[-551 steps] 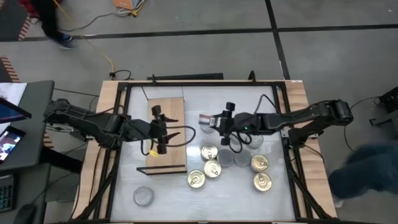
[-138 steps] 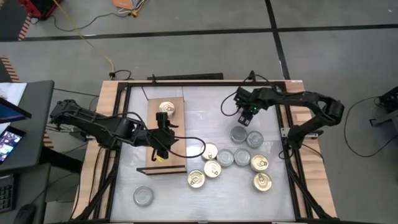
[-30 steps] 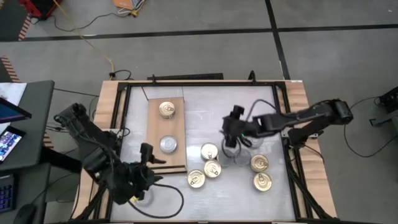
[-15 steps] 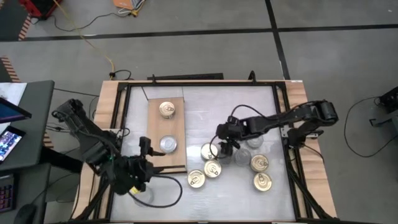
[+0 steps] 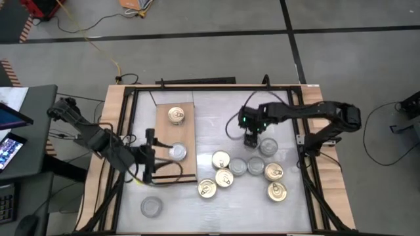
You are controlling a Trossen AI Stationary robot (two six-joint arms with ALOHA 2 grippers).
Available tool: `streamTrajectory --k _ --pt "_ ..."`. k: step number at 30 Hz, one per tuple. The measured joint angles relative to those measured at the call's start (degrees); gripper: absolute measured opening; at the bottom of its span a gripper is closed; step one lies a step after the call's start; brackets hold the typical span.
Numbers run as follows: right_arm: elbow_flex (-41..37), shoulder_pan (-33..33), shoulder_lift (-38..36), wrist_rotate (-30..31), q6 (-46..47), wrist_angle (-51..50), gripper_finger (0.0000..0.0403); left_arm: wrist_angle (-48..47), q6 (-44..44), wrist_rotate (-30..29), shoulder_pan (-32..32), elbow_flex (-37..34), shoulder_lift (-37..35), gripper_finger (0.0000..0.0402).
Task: Stack canned seafood by type on shelf
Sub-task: Stack the green tuna can on top of the other green tuna can on the shelf
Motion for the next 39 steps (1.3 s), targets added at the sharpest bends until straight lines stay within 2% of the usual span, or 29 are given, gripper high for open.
streamTrajectory --k 4,8,15,26,34,39 --pt "-1.88 -7.15 0.10 -5.03 -2.30 0.74 0.0277 2.63 0.96 1.62 1.98 -4.02 -4.23 0.0244" --pt "-3.83 -11.03 0.10 -6.10 -3.55 1.09 0.0261 2.98 1.27 1.86 2.92 -6.95 -7.47 0.0244" --pt "-6.82 -11.76 0.10 -7.50 -5.20 2.20 0.0221 3.22 2.15 1.57 2.98 -8.71 -10.62 0.0244" --pt "-10.73 -12.82 0.06 -6.30 -7.04 6.51 0.0122 3.32 3.75 -0.67 2.98 -8.80 -12.19 0.0245" --pt "-13.62 -17.20 0.07 -5.56 -7.83 7.50 0.0031 3.46 3.48 -0.72 2.98 -8.80 -12.14 0.0245" --pt "-15.22 -21.13 0.17 -5.10 -9.18 10.12 0.0013 3.50 3.51 -0.74 2.98 -8.80 -12.14 0.0245"
